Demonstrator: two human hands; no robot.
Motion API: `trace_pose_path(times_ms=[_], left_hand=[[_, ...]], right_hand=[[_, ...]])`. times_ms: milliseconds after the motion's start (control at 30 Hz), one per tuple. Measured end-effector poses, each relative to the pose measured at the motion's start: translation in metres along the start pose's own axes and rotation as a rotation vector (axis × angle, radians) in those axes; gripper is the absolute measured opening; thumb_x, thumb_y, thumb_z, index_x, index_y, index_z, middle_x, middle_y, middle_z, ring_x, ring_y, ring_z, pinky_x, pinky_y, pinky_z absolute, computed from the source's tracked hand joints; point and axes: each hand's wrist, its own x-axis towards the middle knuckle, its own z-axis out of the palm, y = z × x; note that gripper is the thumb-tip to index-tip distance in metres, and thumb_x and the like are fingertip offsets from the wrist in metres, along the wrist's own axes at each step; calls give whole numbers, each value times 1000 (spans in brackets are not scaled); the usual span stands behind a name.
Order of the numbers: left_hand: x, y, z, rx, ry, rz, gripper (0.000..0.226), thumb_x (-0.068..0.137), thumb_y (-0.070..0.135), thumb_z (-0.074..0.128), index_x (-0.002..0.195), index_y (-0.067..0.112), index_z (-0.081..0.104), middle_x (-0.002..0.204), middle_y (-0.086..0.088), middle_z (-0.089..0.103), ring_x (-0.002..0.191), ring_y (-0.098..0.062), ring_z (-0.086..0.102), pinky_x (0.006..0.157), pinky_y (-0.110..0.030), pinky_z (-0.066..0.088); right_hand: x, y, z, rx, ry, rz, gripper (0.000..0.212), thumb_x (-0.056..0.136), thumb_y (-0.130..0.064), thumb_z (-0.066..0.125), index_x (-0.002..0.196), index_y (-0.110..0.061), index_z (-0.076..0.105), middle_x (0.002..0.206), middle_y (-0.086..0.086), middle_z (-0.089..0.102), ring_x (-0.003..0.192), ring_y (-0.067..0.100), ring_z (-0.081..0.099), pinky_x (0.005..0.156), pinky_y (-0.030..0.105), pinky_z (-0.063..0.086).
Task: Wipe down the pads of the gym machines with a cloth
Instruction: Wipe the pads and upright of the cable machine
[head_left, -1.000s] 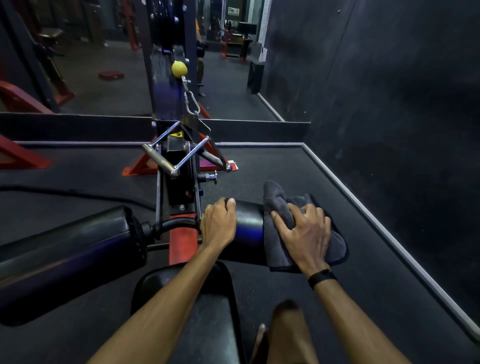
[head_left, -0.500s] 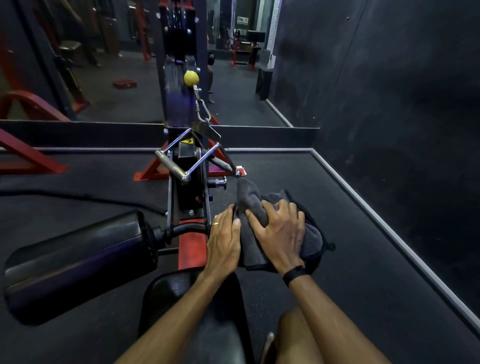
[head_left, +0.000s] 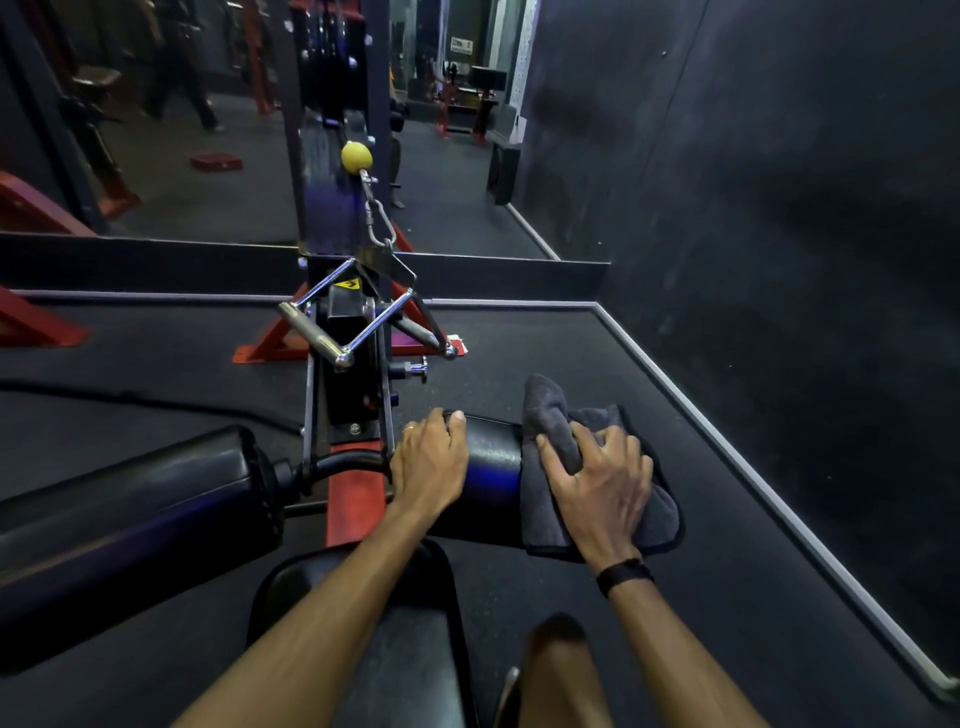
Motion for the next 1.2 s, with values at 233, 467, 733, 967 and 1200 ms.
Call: trace_pose_path(times_ms=[233, 467, 733, 967, 1200], left_hand=[[-22, -31, 13, 189, 243, 317, 51, 103, 29, 30, 124, -4, 63, 125, -19, 67, 132, -36, 52, 123, -47, 16], [-38, -53, 9, 265, 236, 433, 53, 104, 30, 28, 140, 1, 54, 147, -14, 53, 146, -30, 36, 122, -52, 11], [-7, -33, -10, 222, 204, 344, 67, 99, 46, 21, 135, 5, 59, 145, -17, 54, 146, -31, 36, 124, -42, -8], [-1, -30, 8, 231, 123, 326, 63, 99, 41, 18, 125, 6, 64, 118, -9, 72, 133, -32, 51, 125, -46, -5], [-31, -45, 7, 206, 208, 433, 52, 103, 32, 28, 139, 7, 56, 137, -6, 61, 138, -32, 46, 125, -51, 5]], right_hand=[[3, -47, 11, -23, -57, -42, 37, 86, -59, 59, 89, -24, 69, 85, 4, 57, 83, 27, 52, 74, 41, 40], [-2, -70, 14, 25, -80, -182, 36, 88, -60, 55, 89, -26, 67, 88, 4, 59, 85, 26, 53, 75, 40, 38], [9, -1, 2, -5, -87, -27, 45, 85, -64, 49, 92, -26, 72, 87, 6, 59, 84, 30, 53, 74, 41, 40], [2, 3, -4, -28, -78, 33, 41, 85, -63, 52, 89, -26, 70, 84, 3, 54, 82, 27, 50, 73, 39, 39], [-4, -38, 4, -39, -81, -36, 33, 84, -57, 65, 87, -25, 69, 87, 6, 58, 84, 29, 53, 76, 42, 40]])
